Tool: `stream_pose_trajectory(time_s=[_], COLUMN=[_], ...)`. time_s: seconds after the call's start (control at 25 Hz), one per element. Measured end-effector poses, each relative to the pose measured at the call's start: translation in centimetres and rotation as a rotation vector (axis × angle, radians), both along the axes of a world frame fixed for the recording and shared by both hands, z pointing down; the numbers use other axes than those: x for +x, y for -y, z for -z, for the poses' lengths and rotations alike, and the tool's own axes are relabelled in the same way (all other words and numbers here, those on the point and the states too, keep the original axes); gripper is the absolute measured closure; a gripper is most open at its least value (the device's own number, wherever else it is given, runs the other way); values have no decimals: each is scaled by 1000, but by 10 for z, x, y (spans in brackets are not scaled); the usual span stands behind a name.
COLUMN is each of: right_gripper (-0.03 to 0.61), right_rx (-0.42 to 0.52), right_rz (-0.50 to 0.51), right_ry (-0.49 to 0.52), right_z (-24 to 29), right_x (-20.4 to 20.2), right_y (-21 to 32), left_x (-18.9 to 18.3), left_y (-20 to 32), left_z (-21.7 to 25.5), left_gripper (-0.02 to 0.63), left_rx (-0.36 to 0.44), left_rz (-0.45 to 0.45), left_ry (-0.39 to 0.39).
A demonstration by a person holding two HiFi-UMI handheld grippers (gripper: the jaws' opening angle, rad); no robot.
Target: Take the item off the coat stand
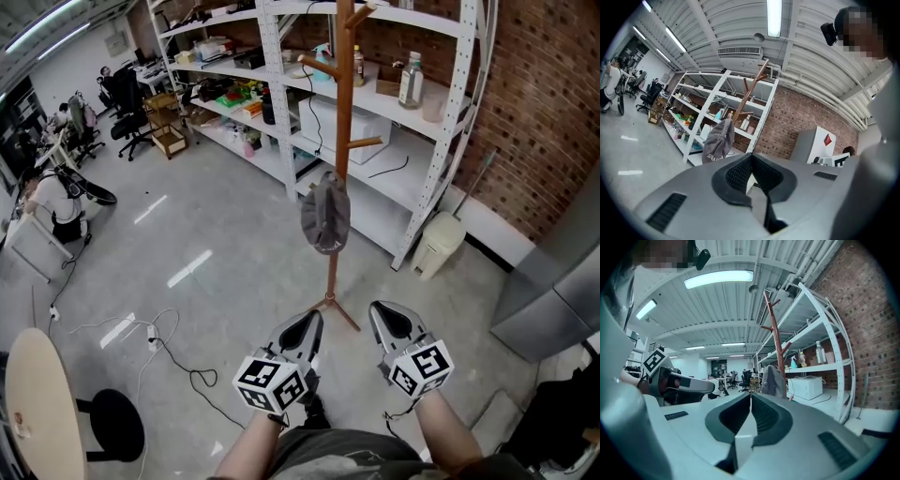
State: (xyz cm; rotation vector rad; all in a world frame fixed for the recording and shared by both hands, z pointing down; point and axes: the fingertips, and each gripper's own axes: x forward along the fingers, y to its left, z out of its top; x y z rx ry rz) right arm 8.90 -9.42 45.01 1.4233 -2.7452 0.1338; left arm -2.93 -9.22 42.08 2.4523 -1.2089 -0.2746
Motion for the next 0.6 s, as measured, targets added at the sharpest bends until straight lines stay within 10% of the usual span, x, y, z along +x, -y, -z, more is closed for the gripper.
stream_pose_trajectory(time_s=[0.6], right_gripper=[561], right_rx=[29], right_rz=[-63], right_ry=[44], right_z=[9], right_x=[-32], right_y=[48], left_x=[-35], left_y=[55], left_z=[3], left_gripper=[606], left_rx=[16], left_rz=[-55], left_ry=[-26])
